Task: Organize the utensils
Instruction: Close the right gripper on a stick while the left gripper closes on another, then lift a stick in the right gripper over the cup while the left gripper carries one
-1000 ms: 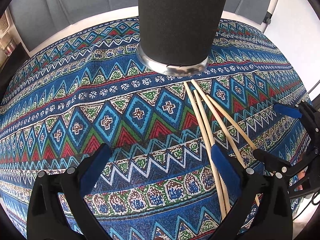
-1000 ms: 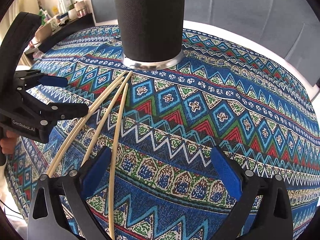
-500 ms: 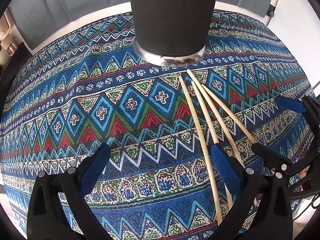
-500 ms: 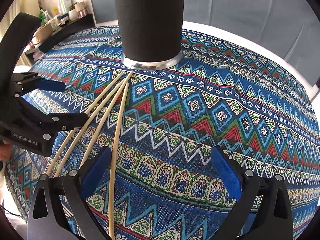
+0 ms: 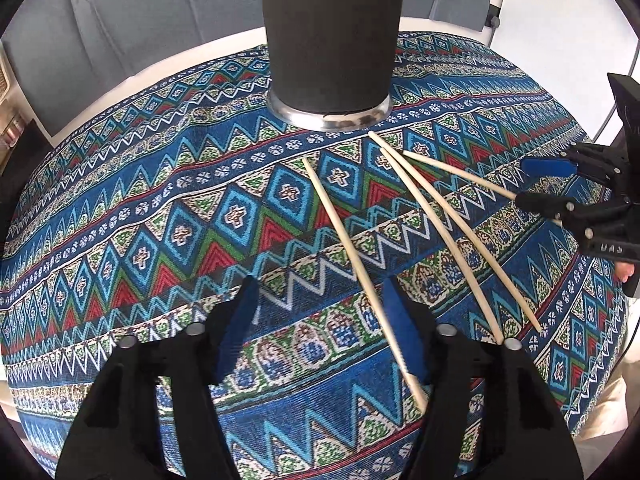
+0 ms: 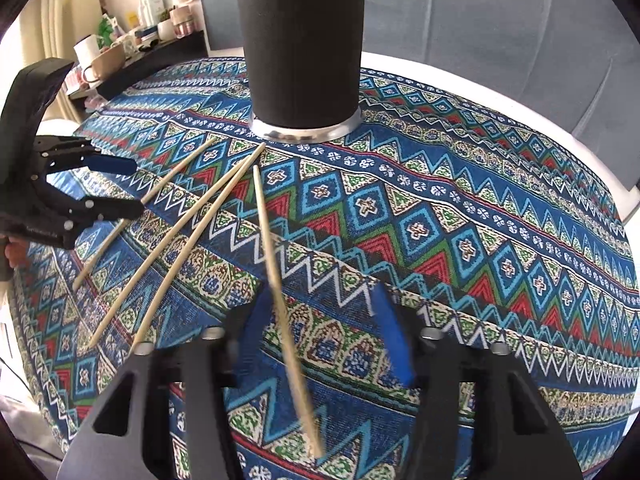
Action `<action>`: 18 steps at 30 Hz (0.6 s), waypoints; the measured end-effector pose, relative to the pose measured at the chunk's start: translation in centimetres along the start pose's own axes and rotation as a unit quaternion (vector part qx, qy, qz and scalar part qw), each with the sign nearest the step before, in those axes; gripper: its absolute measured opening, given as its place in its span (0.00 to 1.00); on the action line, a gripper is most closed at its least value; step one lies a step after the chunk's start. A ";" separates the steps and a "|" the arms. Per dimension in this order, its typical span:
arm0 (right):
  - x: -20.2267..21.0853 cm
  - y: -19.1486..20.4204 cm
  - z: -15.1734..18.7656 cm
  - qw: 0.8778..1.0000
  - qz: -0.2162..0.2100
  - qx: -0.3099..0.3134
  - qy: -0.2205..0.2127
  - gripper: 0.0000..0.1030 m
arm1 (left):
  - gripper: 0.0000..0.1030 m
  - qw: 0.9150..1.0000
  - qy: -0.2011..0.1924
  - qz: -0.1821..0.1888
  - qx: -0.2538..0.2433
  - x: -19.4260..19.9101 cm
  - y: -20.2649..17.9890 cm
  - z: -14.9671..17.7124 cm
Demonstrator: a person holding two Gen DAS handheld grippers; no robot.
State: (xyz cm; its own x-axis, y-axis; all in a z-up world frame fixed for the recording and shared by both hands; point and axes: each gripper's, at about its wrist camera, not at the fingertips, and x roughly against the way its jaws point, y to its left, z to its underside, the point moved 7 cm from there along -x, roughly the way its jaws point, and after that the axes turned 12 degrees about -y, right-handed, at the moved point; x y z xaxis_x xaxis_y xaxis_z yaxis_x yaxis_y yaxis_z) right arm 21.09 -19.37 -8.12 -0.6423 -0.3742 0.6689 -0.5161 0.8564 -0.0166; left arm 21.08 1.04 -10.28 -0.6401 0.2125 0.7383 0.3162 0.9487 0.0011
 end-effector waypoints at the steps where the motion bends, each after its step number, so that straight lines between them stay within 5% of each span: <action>1: 0.3 -0.3 0.2 1.000 0.000 0.008 0.002 0.14 | 0.32 1.000 0.002 0.000 0.003 0.0 0.4 -0.1; 4: 0.9 -1.0 0.8 1.000 0.009 0.023 0.004 0.06 | 0.08 1.000 0.007 0.005 0.030 0.6 2.7 0.6; 10: 1.7 -2.5 1.6 1.000 0.028 -0.004 -0.002 0.04 | 0.05 0.998 -0.002 0.013 0.055 1.0 3.6 1.1; 18: 2.7 -4.2 1.9 0.986 -0.066 -0.151 -0.014 0.04 | 0.05 0.996 -0.003 0.038 0.079 2.0 3.7 1.5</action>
State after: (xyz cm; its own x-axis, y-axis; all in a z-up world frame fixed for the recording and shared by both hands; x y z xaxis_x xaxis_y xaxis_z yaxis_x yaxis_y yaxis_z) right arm 20.46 -24.70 -7.62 -0.5992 -0.4952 0.6291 -0.4064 0.8651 0.2938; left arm 19.93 5.30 -9.78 -0.6226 0.2854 0.7286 0.2492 0.9549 -0.1611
